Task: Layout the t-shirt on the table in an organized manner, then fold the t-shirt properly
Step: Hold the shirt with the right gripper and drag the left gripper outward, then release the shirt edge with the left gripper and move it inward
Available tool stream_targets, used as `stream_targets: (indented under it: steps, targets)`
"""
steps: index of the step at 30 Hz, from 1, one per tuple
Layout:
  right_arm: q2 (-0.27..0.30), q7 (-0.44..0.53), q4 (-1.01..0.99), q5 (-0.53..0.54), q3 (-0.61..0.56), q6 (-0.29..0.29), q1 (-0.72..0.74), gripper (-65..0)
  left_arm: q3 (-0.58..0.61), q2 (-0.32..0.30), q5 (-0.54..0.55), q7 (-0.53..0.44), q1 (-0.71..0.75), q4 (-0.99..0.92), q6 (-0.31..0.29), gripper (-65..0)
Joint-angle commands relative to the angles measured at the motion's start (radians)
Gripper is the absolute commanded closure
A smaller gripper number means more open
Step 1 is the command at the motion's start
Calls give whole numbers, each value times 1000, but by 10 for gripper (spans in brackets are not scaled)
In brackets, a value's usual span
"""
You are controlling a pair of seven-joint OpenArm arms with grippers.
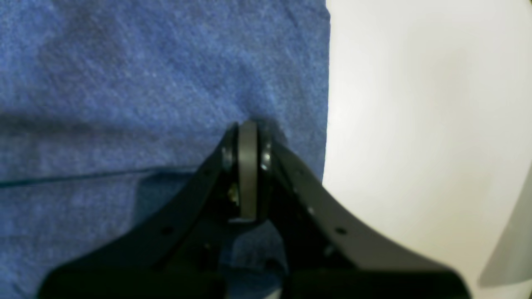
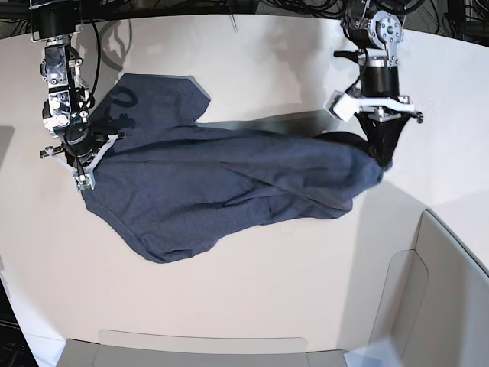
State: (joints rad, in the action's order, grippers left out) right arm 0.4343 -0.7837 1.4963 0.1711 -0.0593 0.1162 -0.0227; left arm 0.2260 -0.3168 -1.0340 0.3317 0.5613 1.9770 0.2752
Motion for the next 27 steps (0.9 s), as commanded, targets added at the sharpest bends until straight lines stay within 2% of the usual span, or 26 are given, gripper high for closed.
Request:
stream_targets:
  steps: [1, 4, 7, 9, 13, 16, 19, 27]
  targets:
    - [11, -112, -15, -6, -6, 7, -21, 0, 42, -11, -7, -6, 42, -23, 11, 0]
    - [8, -112, -15, -6, -6, 7, -21, 0, 109, -12, -9, -4, 113, -95, 9, -1]
    - [10, -112, -15, -6, -4, 7, -21, 0, 112, -6, -4, 22, 162, -94, 9, -28]
    - [10, -112, -15, -6, -1, 7, -21, 0, 117, -3, 5, 91, 174, -64, 9, -93]
    - [10, -112, -15, -6, -1, 7, -21, 0, 122, -14, 134, 241, 182, 41, 8, -279]
    - [13, -112, -13, -6, 2, 7, -21, 0, 112, -74, 195, 327, 179, 100, -34, -372]
    - [30, -112, 0, -6, 32, 7, -19, 0, 57, -77, 240, 360, 171, 107, -43, -386]
    - [24, -113, 155, -3, 161, 7, -12, 0, -81, -17, 407, 358, 78, 110, -46, -386]
